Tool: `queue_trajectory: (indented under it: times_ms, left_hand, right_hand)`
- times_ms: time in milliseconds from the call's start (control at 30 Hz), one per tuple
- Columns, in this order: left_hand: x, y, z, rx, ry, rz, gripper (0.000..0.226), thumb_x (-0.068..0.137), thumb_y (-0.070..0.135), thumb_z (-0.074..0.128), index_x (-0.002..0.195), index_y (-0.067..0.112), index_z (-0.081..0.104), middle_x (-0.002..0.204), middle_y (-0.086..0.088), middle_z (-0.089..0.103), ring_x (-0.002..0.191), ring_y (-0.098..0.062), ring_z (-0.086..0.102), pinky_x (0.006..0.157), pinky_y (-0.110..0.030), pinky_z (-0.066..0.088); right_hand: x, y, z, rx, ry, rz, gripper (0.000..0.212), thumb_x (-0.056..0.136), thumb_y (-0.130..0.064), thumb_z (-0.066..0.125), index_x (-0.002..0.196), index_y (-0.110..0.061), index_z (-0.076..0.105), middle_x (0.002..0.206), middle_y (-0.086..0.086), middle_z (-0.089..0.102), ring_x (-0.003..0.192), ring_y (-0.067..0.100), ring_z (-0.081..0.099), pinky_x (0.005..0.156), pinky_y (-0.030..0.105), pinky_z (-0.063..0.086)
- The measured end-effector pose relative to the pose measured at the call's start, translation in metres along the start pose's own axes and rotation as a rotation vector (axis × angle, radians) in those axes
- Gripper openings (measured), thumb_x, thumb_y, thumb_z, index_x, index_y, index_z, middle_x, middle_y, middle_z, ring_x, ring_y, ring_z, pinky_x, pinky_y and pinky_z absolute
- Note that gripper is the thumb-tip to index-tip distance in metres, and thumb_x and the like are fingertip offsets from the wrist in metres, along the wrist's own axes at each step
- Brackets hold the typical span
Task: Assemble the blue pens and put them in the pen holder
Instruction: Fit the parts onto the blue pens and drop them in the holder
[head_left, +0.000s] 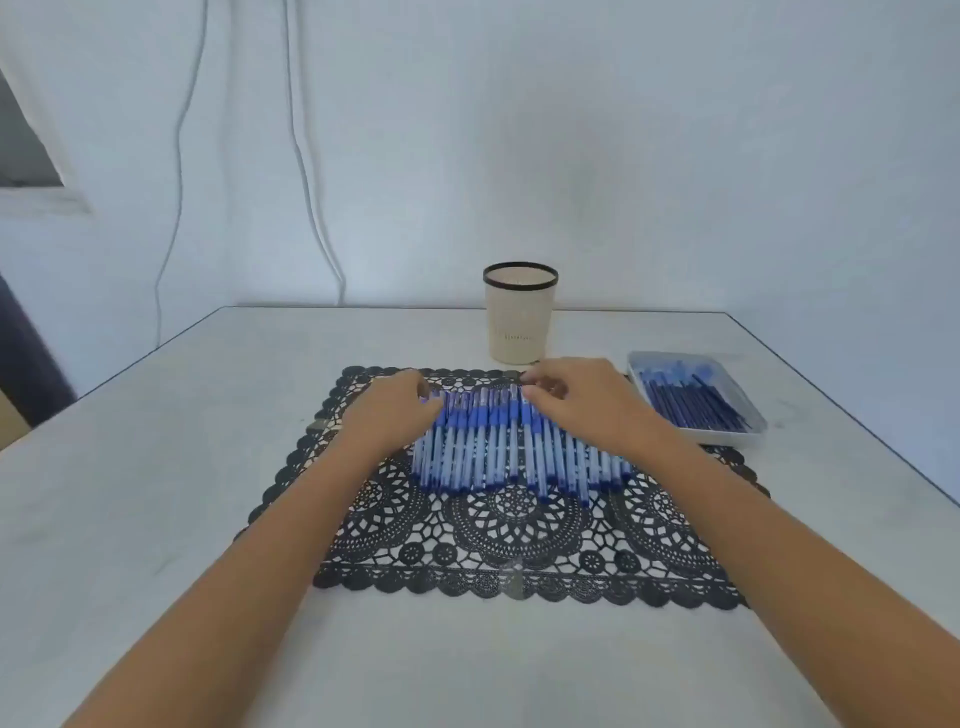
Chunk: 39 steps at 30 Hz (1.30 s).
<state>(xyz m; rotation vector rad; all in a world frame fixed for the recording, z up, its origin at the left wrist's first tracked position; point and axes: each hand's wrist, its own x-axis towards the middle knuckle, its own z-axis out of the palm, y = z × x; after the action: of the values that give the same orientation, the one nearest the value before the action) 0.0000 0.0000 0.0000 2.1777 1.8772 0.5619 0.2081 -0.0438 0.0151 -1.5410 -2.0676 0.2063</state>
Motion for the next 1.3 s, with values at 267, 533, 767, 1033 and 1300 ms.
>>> queue_trajectory:
  times_ms: [267, 533, 767, 1033, 1300]
  left_hand:
    - [0.005, -0.028, 0.026, 0.075, 0.035, -0.088, 0.020, 0.090, 0.032, 0.044, 0.086, 0.015, 0.053, 0.083, -0.005, 0.062, 0.069, -0.018, 0.054, 0.064, -0.031, 0.048]
    - [0.008, -0.027, 0.025, 0.044, 0.010, -0.072, 0.027, 0.078, 0.008, 0.046, 0.055, 0.014, 0.035, 0.047, 0.001, 0.028, 0.047, -0.017, 0.024, 0.046, -0.022, 0.022]
    - [0.005, -0.021, 0.022, 0.141, 0.092, -0.146, 0.009, 0.094, 0.013, 0.037, 0.088, 0.011, 0.043, 0.072, 0.000, 0.048, 0.066, -0.018, 0.049, 0.055, -0.029, 0.037]
    - [-0.009, -0.004, 0.020, -0.003, 0.202, 0.420, 0.032, 0.097, 0.013, 0.039, 0.128, 0.008, 0.045, 0.116, -0.004, 0.047, 0.083, -0.010, 0.047, 0.074, -0.020, 0.039]
    - [-0.021, 0.004, 0.035, 0.006, 0.259, 0.743, 0.038, 0.090, 0.035, 0.038, 0.114, 0.015, 0.059, 0.093, 0.003, 0.058, 0.082, -0.010, 0.053, 0.073, -0.023, 0.043]
  right_hand:
    - [-0.018, 0.026, 0.028, -0.148, 0.002, 0.026, 0.030, 0.096, -0.032, 0.043, 0.117, -0.022, 0.062, 0.115, -0.005, 0.062, 0.108, 0.010, 0.052, 0.092, 0.033, 0.045]
    - [-0.020, 0.030, 0.032, -0.049, 0.099, 0.038, 0.027, 0.095, -0.027, 0.046, 0.114, -0.019, 0.064, 0.107, -0.006, 0.065, 0.099, 0.007, 0.056, 0.087, 0.021, 0.041]
    - [-0.018, 0.029, 0.032, 0.055, 0.134, 0.063, 0.025, 0.095, -0.023, 0.048, 0.112, -0.018, 0.065, 0.097, -0.010, 0.064, 0.091, 0.004, 0.055, 0.083, 0.015, 0.039]
    - [-0.019, 0.023, 0.030, 0.100, 0.226, -0.029, 0.038, 0.094, -0.024, 0.049, 0.132, -0.020, 0.049, 0.120, -0.006, 0.058, 0.104, 0.000, 0.048, 0.087, 0.006, 0.029]
    - [-0.022, 0.013, 0.029, 0.066, 0.127, -0.136, 0.025, 0.091, -0.021, 0.055, 0.115, -0.014, 0.061, 0.100, 0.000, 0.064, 0.085, 0.007, 0.055, 0.077, 0.001, 0.034]
